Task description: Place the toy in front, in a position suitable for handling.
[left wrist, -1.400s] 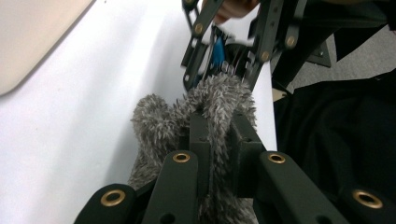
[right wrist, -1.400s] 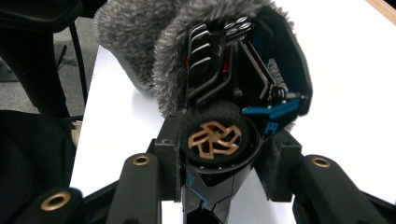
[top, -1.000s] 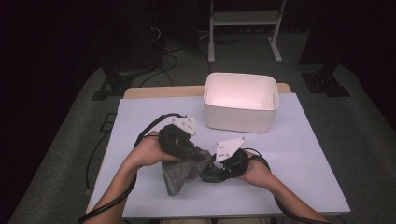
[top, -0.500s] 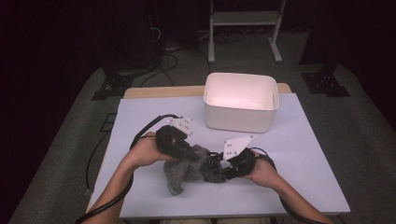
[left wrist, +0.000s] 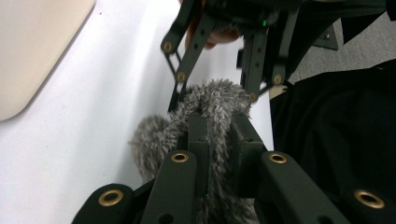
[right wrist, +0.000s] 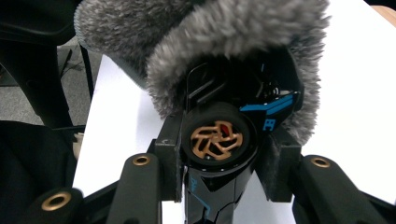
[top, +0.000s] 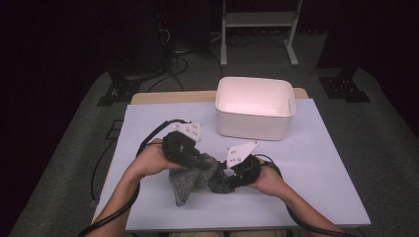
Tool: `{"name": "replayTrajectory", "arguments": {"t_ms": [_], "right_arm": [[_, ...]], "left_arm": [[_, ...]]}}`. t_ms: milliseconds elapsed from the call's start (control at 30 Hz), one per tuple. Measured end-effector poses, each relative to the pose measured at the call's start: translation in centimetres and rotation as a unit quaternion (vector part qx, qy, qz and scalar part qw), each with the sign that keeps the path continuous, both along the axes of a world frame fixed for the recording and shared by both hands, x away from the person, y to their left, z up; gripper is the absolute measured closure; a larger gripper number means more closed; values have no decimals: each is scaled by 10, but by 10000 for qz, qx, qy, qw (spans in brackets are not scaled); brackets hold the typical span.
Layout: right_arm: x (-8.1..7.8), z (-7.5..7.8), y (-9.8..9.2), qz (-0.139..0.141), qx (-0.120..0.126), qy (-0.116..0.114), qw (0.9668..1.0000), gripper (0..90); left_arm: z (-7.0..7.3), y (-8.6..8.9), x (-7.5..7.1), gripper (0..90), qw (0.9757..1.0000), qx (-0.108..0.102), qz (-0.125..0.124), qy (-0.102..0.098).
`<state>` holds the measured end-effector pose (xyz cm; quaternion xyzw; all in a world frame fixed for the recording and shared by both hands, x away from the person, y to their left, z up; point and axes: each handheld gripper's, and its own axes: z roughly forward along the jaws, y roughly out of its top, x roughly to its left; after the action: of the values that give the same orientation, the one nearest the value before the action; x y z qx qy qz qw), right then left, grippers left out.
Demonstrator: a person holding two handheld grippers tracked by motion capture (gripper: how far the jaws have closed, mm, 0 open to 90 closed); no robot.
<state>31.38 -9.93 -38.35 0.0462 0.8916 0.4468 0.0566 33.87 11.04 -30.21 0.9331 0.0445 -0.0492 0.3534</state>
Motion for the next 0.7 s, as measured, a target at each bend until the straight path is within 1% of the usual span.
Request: {"name": "replayTrajectory", "arguments": {"t_ms": [100,167,233,300,433,500,567,700], "right_arm": [[-1,0,2,33,-32,-34,10000,567],[-1,1,-1,25,-35,-46,10000,567],[-2,2,-3,-7,-54,-12,10000,568],[-2,3,-6,-33,-75,-3,10000,567],[-2,4,-13,-64,-71,9,10000,568],[-2,4,-15,-88,-61,46,9999,569],[-1,4,-14,-57,-53,54,10000,569],[1,4,-6,-24,-56,77,10000,569]], "left_arm": [[0,-3,0,811,10000,-23,-30,24],[-1,-3,-1,811,10000,-37,-39,16],[-2,-1,0,811,9999,-93,-30,29],[-5,2,0,806,10000,-31,36,2],[-16,11,2,803,9998,-14,138,134],[-20,16,4,804,9994,-174,171,247],[-21,18,4,806,9992,-204,208,260],[-19,23,4,809,9993,-158,247,231]]}}
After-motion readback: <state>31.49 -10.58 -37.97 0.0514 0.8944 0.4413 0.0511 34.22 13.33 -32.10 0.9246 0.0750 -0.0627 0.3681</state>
